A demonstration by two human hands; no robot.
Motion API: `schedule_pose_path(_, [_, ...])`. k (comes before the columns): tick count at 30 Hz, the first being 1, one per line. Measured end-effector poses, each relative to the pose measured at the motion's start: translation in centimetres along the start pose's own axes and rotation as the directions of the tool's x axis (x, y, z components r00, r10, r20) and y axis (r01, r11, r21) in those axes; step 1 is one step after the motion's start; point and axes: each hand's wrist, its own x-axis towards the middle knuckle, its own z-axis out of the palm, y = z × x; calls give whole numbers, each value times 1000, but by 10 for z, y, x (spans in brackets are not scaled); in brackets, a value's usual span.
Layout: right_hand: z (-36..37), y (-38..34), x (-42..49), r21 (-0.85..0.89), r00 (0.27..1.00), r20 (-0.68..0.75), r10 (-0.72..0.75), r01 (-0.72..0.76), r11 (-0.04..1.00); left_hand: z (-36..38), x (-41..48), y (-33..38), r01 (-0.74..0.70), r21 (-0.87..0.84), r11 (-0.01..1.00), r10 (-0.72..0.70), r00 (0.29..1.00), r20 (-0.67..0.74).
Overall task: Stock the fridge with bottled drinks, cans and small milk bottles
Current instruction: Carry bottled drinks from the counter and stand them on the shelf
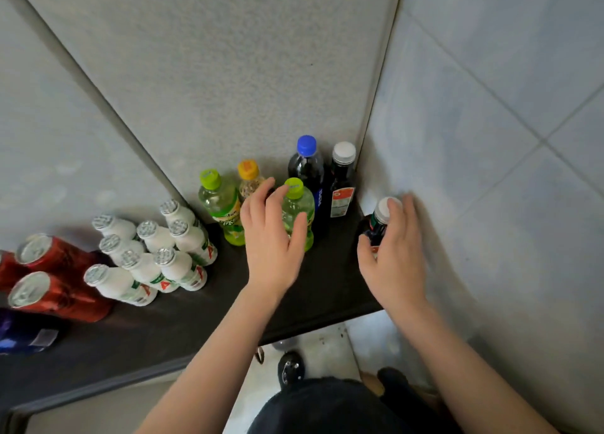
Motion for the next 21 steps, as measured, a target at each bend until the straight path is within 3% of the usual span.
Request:
schedule_pose_path(3, [3, 3, 5, -45, 1000, -2, 2, -2, 999, 7, 13, -3, -69, 68, 995, 61, 992, 113])
schedule_pose_path(7, [1, 8, 9, 19, 997, -73, 37, -36, 999, 20, 16, -8, -78, 107, 991, 59, 983, 173])
schedule_pose_path(16, [7, 17, 6, 33, 996, -82, -35, 38, 999, 18, 2, -19, -95, 7, 995, 94, 995, 41])
schedule_pose_path(21, [11, 21, 2, 134, 999, -49, 23, -16, 991, 16, -11, -25, -114, -48, 992, 116, 993, 33])
